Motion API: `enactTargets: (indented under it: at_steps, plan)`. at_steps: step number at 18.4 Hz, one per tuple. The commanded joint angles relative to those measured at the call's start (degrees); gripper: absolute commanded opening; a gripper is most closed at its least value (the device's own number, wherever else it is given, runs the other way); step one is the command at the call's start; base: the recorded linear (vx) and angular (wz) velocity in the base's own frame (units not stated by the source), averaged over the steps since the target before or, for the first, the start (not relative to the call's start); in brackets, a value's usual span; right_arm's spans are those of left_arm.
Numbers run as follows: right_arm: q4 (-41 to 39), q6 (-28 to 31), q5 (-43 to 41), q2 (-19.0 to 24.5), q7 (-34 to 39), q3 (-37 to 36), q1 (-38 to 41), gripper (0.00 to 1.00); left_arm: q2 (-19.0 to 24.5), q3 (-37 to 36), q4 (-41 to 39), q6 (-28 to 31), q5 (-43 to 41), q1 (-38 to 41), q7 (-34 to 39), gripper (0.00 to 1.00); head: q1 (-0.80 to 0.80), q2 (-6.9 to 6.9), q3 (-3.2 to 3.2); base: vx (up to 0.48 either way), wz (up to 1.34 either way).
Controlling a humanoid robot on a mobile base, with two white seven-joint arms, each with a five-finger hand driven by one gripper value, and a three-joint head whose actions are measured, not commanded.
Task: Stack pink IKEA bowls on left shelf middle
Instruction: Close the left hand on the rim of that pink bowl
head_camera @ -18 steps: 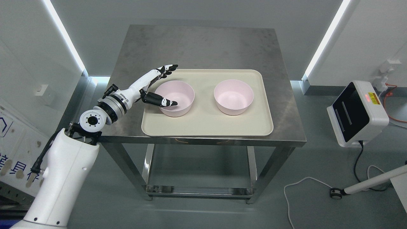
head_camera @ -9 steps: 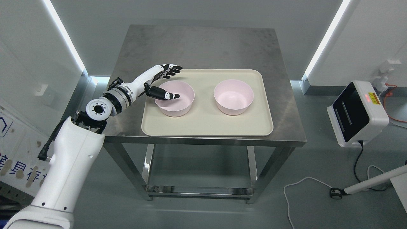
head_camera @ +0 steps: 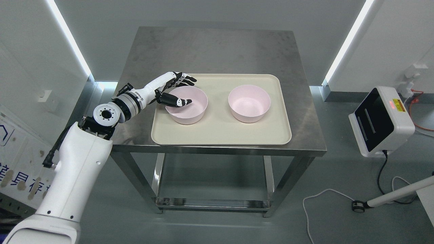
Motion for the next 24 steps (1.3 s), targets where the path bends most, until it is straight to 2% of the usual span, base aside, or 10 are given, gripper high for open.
enactTargets:
  at_steps: [1,3,5,7,13,21,22,24]
  plan:
    - [-1.9,0.0,0.0,-1.0,0.0,-0.6,1.7,1.0,-0.7,1.7,2.9,-0.2,0.0,-0.3,-0.2,0.44,0.0,0.0,0.0,0.0,0.0]
    - [-1.9,0.0,0.0,-1.0,0.0,-0.6,1.7,1.0,-0.7,1.9,3.0,-1.6,0.1,-0.2,-0.3,0.35,0.0,0.0,0.0,0.0,0.0]
    - [-1.9,0.0,0.0,-1.0,0.0,-0.6,1.7,1.0,-0.6,2.6,3.0,-5.4,0.0,0.2,-0.4,0.21,0.0,0.0,0.0,0.0,0.0]
    - [-1.9,0.0,0.0,-1.0,0.0,-0.6,1.7,1.0,-0.6,2.7,3.0,-6.0,-0.1,0.4,-0.4,0.19,0.0,0.0,0.0,0.0,0.0]
    - [-1.9,-0.1,0.0,-1.0,0.0,-0.7,1.7,1.0,-0.7,3.1,3.0,-7.7,0.1,0.4,-0.5,0.02,0.0,0.0,0.0,0.0,0.0]
    - [-1.9,-0.1,0.0,-1.0,0.0,-0.6,1.7,1.0,-1.5,9.4,-0.1,-8.4,0.4,-2.0,-3.3,0.0,0.0,0.0,0.0,0.0,0.0]
    - [-1.9,0.0,0.0,-1.0,0.0,-0.6,1.7,1.0,-2.2,10.3,-2.0,-8.2,0.6,-2.3,-3.6,0.0,0.0,0.0,0.0,0.0,0.0]
    - [-1.9,0.0,0.0,-1.0,0.0,-0.7,1.7,1.0,-6.6,10.7,-6.3,-7.8,1.3,-2.4,-5.3,0.0,0.0,0.0,0.0,0.0,0.0]
